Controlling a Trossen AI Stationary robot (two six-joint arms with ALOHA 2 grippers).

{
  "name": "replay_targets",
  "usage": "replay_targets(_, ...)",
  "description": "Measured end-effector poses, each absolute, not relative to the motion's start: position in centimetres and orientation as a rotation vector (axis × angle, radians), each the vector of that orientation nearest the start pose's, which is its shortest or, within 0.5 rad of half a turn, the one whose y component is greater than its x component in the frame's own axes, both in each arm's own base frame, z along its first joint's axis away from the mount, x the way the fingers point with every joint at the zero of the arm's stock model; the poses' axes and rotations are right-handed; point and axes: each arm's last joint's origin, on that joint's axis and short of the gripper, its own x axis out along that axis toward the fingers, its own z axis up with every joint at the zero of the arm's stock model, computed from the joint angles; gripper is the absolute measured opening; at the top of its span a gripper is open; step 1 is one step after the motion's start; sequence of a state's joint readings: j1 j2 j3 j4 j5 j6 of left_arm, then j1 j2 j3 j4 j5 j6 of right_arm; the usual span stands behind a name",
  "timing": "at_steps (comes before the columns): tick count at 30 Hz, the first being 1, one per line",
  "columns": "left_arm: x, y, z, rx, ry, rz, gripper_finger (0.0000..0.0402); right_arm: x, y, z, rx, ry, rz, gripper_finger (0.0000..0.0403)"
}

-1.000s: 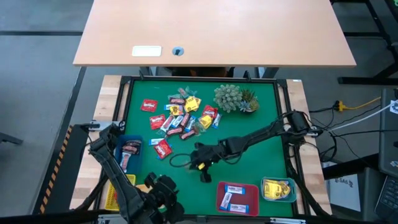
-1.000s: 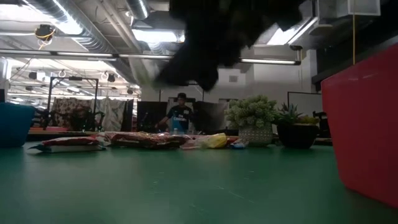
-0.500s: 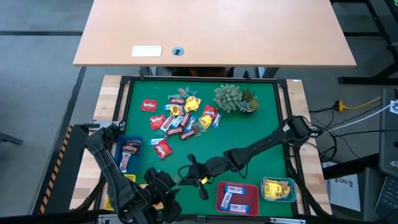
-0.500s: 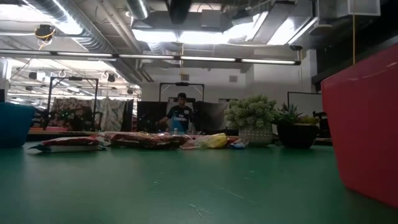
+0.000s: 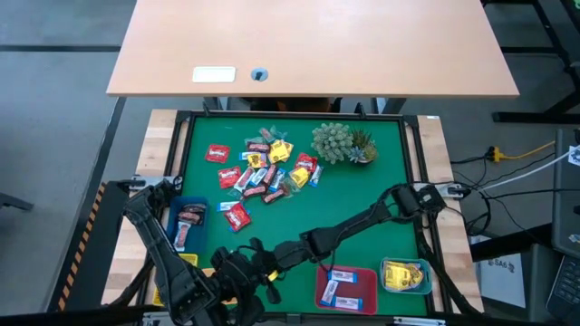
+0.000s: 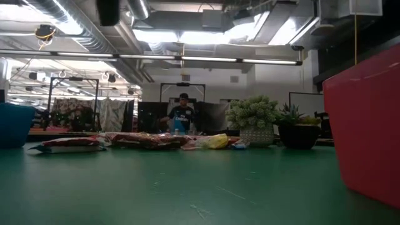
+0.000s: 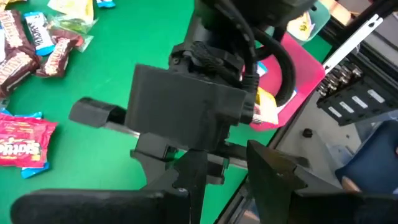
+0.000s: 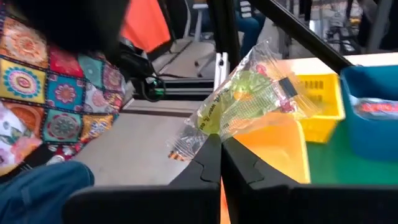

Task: Sort candy
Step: Put the transparent candy into the orange bin

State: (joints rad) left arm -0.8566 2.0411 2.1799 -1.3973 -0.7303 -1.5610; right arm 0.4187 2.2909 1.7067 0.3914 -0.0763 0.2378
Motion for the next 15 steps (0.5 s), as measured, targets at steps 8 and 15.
replay_targets(8,27.5,-29.3,34.6,-0.579,0.724,0.519,0.0099,49.4,22.3,18.3,0.202,0.223,0.480,0.0000)
replay_targets(15,27.5,-29.3,34.5,-0.585,0.743,0.517,0.0099,49.5,22.4,17.5,0.199,0.238,0.471,0.0008)
